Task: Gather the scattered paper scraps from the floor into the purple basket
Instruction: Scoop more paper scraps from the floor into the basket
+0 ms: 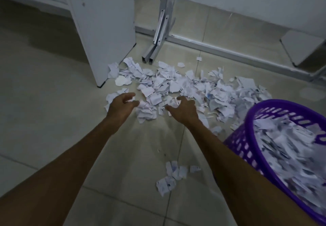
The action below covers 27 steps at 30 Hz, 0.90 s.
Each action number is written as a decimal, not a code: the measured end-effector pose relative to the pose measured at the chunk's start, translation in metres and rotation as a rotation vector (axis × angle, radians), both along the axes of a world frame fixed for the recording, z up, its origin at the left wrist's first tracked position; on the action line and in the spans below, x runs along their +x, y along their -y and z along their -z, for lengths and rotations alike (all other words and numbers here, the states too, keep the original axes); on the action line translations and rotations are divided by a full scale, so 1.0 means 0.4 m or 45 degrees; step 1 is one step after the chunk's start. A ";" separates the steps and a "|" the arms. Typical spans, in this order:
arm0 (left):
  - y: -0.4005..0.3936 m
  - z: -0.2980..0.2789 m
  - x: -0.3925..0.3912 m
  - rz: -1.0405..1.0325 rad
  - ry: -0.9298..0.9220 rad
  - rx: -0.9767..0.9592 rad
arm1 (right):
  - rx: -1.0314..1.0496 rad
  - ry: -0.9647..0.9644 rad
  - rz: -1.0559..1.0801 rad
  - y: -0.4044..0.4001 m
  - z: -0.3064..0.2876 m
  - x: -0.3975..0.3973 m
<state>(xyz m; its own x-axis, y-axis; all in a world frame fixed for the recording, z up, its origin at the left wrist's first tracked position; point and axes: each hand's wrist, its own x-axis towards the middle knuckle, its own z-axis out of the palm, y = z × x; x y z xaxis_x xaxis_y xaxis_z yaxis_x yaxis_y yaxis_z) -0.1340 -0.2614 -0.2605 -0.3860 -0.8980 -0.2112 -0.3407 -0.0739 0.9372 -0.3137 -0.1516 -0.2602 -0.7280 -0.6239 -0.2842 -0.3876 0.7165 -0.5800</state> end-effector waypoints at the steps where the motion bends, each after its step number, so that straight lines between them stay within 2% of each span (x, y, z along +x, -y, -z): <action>1: 0.019 0.013 0.003 -0.016 0.022 -0.037 | -0.015 -0.034 0.017 0.015 0.009 -0.013; 6: 0.137 0.140 0.012 -0.127 0.076 -0.135 | -0.097 -0.148 0.104 0.179 0.087 -0.082; 14: 0.220 0.222 -0.051 0.000 0.057 -0.165 | 0.081 -0.251 -0.331 0.330 0.161 -0.150; 19: 0.233 0.233 -0.079 0.129 0.120 -0.094 | 0.250 -0.232 -0.412 0.304 0.217 -0.104; 27: 0.075 0.207 -0.049 0.317 0.047 -0.029 | 0.061 -0.411 -0.405 0.149 0.189 0.039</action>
<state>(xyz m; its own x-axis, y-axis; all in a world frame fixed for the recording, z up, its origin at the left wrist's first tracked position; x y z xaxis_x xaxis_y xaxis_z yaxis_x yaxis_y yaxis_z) -0.1534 -0.2913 -0.3432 -0.5885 -0.7807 -0.2102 -0.3799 0.0375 0.9243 -0.2981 -0.2114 -0.3360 -0.5585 -0.8224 -0.1083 -0.7482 0.5558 -0.3622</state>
